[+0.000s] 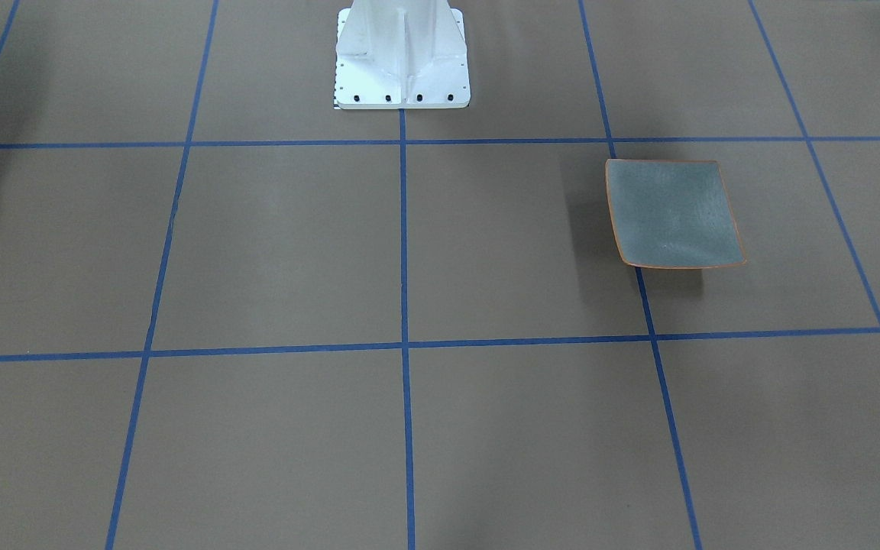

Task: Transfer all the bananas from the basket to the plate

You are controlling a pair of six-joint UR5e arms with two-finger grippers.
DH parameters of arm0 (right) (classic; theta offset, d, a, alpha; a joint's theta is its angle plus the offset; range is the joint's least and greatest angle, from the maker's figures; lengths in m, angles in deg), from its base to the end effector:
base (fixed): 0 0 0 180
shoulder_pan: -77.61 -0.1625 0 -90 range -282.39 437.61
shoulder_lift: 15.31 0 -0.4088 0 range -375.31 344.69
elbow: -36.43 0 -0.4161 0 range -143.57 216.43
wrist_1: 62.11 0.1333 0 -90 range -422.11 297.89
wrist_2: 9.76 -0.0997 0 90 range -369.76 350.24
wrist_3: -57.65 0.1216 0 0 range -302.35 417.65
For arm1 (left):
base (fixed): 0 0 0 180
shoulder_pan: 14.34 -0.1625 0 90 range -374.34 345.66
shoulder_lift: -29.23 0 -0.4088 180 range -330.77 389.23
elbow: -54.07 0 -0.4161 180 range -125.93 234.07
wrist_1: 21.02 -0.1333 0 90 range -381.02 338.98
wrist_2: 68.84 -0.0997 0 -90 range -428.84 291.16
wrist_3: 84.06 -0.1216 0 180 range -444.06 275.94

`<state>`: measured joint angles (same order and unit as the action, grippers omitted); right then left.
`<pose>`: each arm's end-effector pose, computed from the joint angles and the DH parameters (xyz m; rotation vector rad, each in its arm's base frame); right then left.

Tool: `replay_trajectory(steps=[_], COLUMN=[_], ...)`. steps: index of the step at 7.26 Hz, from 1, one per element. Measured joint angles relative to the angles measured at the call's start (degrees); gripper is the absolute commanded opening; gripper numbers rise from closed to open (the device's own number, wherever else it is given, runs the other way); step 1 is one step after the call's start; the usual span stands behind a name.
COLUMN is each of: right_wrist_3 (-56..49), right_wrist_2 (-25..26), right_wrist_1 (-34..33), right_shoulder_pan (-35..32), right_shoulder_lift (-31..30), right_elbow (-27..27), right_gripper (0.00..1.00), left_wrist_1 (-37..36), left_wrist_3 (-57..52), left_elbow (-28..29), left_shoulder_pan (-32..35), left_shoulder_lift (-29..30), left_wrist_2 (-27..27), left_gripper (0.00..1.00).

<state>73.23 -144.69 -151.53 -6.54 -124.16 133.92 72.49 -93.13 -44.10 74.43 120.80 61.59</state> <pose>0.0107 -0.3607 0.7346 -0.3213 -0.7366 0.2344 -0.0428 -0.5406 0.5680 0.2697 0.6874 0.2531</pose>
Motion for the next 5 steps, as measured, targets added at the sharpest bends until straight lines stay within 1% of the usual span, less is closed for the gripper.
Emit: replay_trajectory(steps=[1, 2, 3, 4, 5], right_wrist_3=[-0.1, 0.0, 0.2, 0.3, 0.1], right_wrist_2=[0.0, 0.0, 0.0, 0.0, 0.0], right_wrist_1=[0.0, 0.0, 0.0, 0.0, 0.1], right_shoulder_pan=[0.1, 0.2, 0.2, 0.2, 0.2], right_shoulder_lift=[0.0, 0.0, 0.0, 0.0, -0.1], right_elbow=[-0.4, -0.6, -0.7, -0.8, -1.0], right_gripper=[0.77, 0.56, 0.23, 0.00, 0.00], left_wrist_1=[0.0, 0.0, 0.0, 0.0, 0.0], left_wrist_3=[0.0, 0.0, 0.0, 0.0, 0.0], left_elbow=[-0.3, -0.5, -0.6, -0.6, -0.8], left_shoulder_pan=[0.0, 0.0, 0.0, 0.0, 0.0], left_shoulder_lift=[0.0, -0.1, -0.1, -0.1, -0.1], left_wrist_2=[0.0, 0.0, 0.0, 0.0, 0.0], left_gripper=[1.00, 1.00, 1.00, 1.00, 1.00])
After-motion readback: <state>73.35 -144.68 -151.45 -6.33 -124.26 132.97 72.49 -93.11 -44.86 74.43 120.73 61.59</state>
